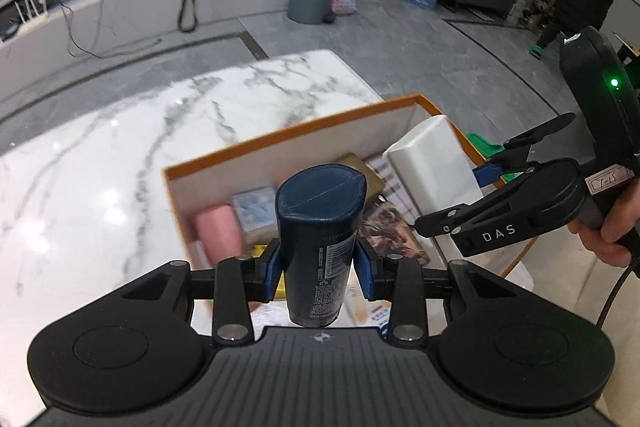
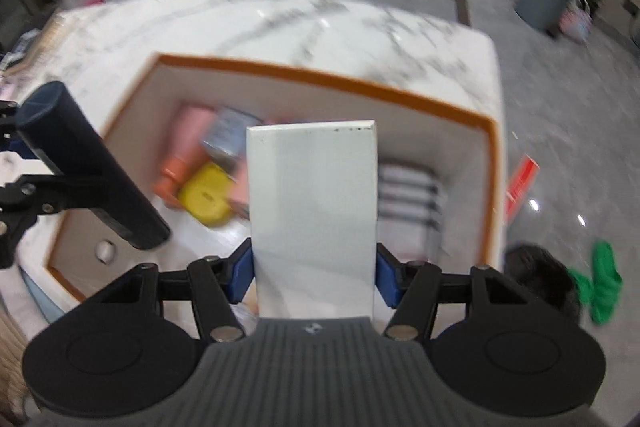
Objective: Organize rigid objects
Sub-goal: 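Lift and carry the spray can and white box over the orange box, then lower both items into the orange box and open both tools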
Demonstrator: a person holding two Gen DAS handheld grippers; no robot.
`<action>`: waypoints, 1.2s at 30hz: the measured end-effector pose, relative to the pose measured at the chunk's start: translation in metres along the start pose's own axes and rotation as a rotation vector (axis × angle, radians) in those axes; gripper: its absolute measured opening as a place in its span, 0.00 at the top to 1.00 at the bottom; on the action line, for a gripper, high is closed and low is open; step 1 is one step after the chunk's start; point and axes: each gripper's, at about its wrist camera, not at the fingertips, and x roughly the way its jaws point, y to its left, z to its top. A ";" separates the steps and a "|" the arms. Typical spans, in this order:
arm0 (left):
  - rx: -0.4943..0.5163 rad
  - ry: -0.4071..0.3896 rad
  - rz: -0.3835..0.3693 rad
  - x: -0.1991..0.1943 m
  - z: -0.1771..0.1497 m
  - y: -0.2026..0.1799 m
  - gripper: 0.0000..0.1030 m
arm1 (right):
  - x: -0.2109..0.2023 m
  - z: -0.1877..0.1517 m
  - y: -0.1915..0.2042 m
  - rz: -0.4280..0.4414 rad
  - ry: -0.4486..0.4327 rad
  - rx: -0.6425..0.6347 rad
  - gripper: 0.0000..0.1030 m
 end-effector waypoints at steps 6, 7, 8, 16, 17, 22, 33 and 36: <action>0.002 0.055 -0.024 0.024 -0.004 -0.003 0.59 | 0.030 -0.010 -0.009 -0.034 0.094 0.054 0.42; -0.001 0.063 -0.026 0.028 -0.005 -0.002 0.59 | 0.034 -0.011 -0.010 -0.051 0.099 0.055 0.42; -0.005 0.075 -0.026 0.030 -0.006 -0.001 0.59 | 0.036 -0.011 -0.007 -0.075 0.098 0.036 0.42; -0.013 0.142 -0.036 0.046 -0.009 0.003 0.59 | 0.041 -0.012 0.003 -0.144 0.098 -0.055 0.42; -0.014 0.150 -0.033 0.047 -0.009 0.004 0.59 | 0.041 -0.011 0.002 -0.152 0.094 -0.058 0.42; -0.023 0.184 -0.027 0.056 -0.009 0.004 0.59 | 0.028 -0.012 -0.007 -0.165 0.032 -0.058 0.42; -0.008 0.255 -0.027 0.065 -0.002 0.002 0.59 | 0.040 0.006 0.013 -0.127 -0.130 -0.337 0.42; -0.016 0.267 -0.036 0.068 0.001 0.005 0.59 | 0.050 0.009 0.012 -0.146 -0.118 -0.357 0.45</action>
